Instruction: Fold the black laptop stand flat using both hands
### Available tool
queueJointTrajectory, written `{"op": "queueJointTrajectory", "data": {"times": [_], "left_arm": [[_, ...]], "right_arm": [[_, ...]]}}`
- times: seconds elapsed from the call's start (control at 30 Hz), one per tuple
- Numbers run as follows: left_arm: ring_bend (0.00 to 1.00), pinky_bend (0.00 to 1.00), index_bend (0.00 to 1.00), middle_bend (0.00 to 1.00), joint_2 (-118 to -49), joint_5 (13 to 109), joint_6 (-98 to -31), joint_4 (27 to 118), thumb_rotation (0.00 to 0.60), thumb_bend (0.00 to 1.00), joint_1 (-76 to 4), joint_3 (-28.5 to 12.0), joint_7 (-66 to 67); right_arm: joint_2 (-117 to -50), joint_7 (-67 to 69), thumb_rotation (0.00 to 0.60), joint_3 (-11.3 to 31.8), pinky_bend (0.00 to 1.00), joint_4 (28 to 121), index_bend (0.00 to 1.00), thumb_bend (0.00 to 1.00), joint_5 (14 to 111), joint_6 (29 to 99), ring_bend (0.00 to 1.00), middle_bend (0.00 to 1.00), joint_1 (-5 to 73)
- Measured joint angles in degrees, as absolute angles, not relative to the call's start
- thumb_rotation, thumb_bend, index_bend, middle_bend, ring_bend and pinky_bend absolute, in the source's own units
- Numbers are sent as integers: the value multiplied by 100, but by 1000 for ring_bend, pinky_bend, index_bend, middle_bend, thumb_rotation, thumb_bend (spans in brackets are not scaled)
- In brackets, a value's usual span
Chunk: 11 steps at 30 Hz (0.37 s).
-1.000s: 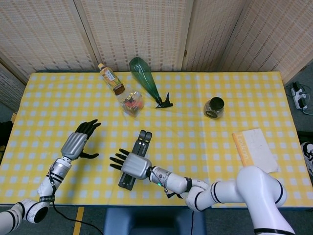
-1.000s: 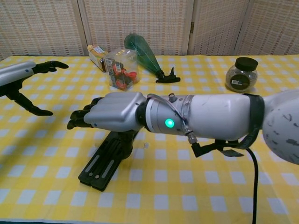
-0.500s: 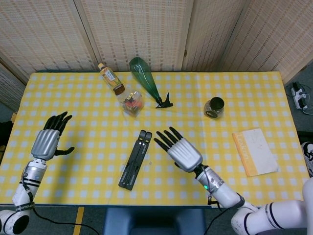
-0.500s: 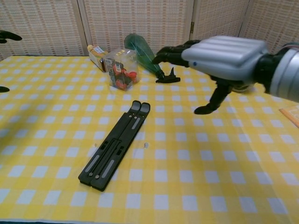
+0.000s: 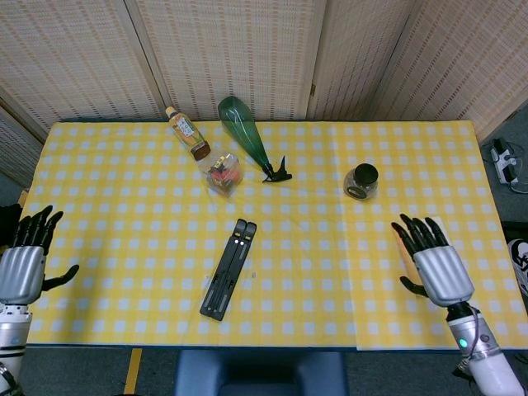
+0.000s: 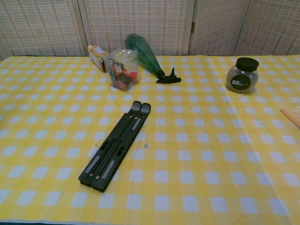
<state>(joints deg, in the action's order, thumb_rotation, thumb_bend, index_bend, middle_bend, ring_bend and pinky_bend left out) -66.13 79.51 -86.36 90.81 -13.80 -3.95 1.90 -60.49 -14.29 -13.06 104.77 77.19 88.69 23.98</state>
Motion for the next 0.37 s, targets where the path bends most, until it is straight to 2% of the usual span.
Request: {"op": "queueJointTrajectory", "data": {"times": [0.1,0.37], "left_arm": [[0,0,26,14,-6590,8113,-8905,9127,600,234,-1129,-267,337],[0,0,25,15,-6396,8316,-9021,9558,600,233,-763,33,767]], "right_arm": [[-5981,-1014,600,-1330,0,10179,0,234,7831,9163,38,38,1967],[-6059,-799,600,-1108,0,9686,0,234,8147,9635,38,38,1246]]}}
